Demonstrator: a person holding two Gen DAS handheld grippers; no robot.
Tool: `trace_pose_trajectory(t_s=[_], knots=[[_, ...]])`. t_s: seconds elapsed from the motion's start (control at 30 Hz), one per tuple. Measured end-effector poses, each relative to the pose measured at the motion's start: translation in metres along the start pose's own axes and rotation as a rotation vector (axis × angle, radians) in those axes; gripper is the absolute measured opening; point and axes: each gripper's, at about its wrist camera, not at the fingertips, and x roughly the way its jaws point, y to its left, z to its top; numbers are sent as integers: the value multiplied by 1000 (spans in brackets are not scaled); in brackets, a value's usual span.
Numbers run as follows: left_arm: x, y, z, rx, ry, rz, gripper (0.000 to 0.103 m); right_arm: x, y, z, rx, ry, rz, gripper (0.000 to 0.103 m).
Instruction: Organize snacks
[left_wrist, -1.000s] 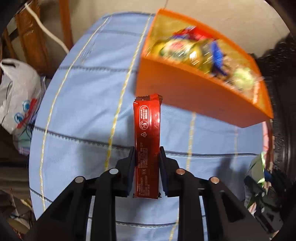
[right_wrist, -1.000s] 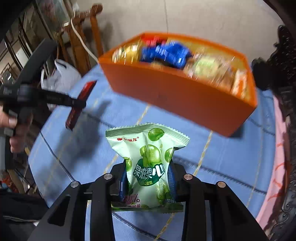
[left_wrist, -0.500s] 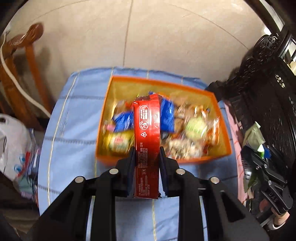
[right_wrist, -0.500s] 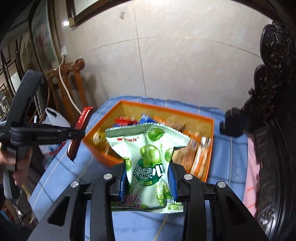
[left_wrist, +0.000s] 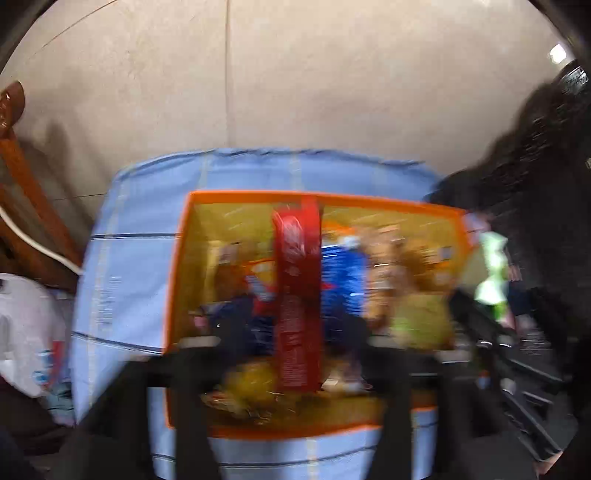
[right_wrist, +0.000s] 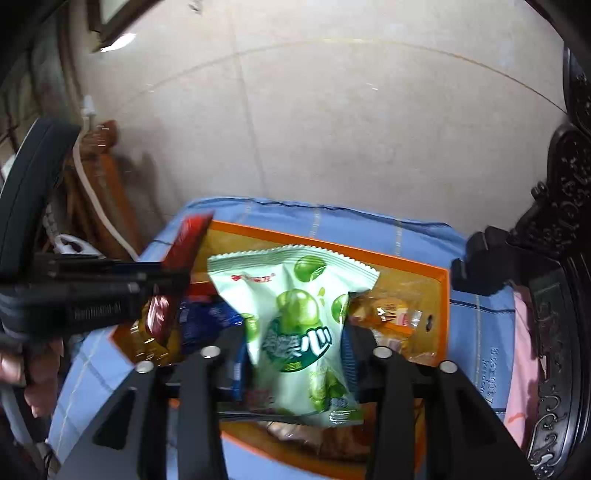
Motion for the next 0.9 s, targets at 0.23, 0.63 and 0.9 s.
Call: trace_pose_trajectory(t_s=[0.23,0.63,0.9], knots=[[4,6,-11,-3,-24,44,93,-4,-3,-14,14,-23,-33,80],[-45,4,-42,19,-76,49,93,-50,3,-45,54,-22,-36,89],[-92,1,-69,42,-121,40,94,-93,13,-67,59,-46,-60,92]])
